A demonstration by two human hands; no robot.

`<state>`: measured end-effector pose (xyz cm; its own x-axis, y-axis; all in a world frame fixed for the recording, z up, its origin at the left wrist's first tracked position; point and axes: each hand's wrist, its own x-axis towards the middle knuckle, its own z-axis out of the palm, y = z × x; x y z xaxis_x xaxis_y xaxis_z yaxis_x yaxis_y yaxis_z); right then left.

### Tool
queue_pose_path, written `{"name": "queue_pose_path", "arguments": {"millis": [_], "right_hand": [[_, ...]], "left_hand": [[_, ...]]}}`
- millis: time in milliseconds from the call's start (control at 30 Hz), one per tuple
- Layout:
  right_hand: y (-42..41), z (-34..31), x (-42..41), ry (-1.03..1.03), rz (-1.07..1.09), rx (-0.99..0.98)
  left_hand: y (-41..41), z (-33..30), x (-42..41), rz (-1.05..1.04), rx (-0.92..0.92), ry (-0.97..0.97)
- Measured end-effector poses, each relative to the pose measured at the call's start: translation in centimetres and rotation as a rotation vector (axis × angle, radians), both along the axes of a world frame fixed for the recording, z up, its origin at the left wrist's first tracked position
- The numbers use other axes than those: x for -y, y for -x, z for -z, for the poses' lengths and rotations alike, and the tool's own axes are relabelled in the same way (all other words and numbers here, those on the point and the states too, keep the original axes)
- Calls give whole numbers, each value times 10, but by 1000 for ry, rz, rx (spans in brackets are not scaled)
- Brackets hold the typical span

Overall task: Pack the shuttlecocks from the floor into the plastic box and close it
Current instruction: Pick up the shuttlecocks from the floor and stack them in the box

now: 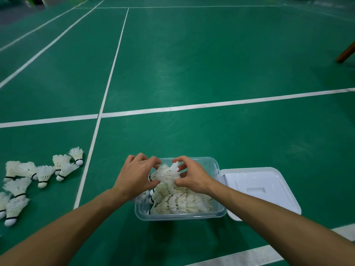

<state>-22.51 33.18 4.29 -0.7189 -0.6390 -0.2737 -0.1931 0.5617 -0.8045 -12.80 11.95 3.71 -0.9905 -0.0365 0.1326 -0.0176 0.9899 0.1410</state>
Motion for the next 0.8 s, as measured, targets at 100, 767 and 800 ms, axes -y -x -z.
{"name": "queue_pose_path", "arguments": {"millis": [100,767,800], "right_hand": [[0,-1,-3,-35,-40,-52],[5,13,0,9,31,-54],[4,16,2,10,37,-57]], "left_hand": [[0,0,1,4,-6,16],[5,10,-9,-65,54,138],[4,11,-9,-70,61,147]]}}
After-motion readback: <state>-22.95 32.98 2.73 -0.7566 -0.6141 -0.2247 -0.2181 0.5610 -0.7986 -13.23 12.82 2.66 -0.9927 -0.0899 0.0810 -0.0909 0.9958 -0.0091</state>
